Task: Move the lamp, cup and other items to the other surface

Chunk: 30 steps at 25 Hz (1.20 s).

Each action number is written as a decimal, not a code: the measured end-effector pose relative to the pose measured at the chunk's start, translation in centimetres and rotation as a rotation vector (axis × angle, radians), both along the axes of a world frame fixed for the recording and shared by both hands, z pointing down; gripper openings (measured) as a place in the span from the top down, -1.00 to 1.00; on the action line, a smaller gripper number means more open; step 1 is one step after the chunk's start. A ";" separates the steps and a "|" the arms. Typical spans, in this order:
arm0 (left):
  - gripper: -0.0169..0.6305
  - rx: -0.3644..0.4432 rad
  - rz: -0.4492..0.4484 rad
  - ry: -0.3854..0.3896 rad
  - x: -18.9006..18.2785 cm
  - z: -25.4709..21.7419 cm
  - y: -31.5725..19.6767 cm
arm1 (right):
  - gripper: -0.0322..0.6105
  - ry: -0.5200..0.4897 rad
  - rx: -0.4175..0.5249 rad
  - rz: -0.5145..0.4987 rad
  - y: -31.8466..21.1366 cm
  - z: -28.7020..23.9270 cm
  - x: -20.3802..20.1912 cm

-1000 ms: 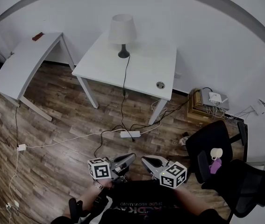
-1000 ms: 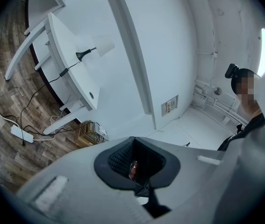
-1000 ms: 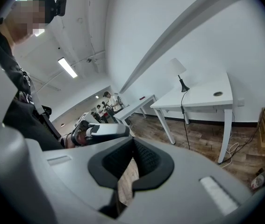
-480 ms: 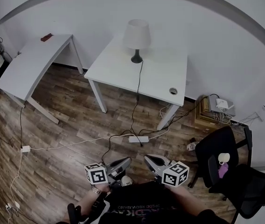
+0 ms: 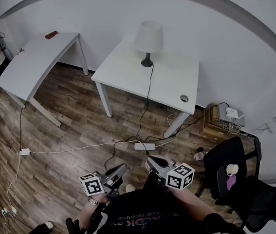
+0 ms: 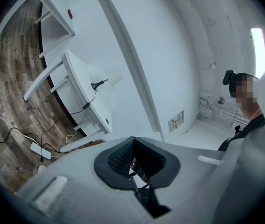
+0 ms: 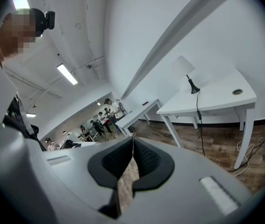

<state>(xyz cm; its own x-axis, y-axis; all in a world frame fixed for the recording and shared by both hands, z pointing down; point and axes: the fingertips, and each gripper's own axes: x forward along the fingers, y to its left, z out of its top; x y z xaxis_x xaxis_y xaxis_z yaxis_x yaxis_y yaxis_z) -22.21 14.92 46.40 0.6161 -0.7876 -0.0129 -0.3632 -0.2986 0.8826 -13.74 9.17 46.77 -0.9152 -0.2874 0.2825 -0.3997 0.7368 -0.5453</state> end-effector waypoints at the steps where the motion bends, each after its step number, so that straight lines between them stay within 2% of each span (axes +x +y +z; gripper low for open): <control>1: 0.96 0.002 -0.023 -0.003 -0.7 -0.1 0.0 | 0.87 -0.003 0.006 -0.006 -0.6 -0.1 -0.4; 7: 0.96 0.004 -0.170 -0.020 -4.7 0.0 -1.0 | 0.86 -0.018 0.031 -0.053 -5.7 -0.2 -3.2; 11: 0.96 -0.008 -0.248 -0.021 -5.8 0.2 -3.0 | 0.83 -0.017 0.051 -0.093 -10.1 -0.6 -4.7; 18: 0.96 -0.029 -0.327 -0.019 -6.9 0.8 -7.9 | 0.74 0.022 0.111 -0.113 -19.2 -0.6 -6.3; 23: 0.96 -0.043 -0.339 -0.016 -6.6 1.3 -11.1 | 0.69 0.058 0.173 -0.086 -25.9 -0.6 -6.4; 30: 0.96 -0.090 -0.375 -0.024 -7.0 1.8 -14.0 | 0.65 0.212 0.329 -0.074 -35.9 2.2 -6.0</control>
<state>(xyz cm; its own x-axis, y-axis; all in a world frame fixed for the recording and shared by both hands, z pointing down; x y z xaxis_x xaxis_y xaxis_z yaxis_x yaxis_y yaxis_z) -29.24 0.89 48.19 0.2844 -0.9556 0.0772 -0.4532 -0.0631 0.8892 -19.71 -26.70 49.00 -0.8681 -0.3297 0.3712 -0.4176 0.8893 -0.1865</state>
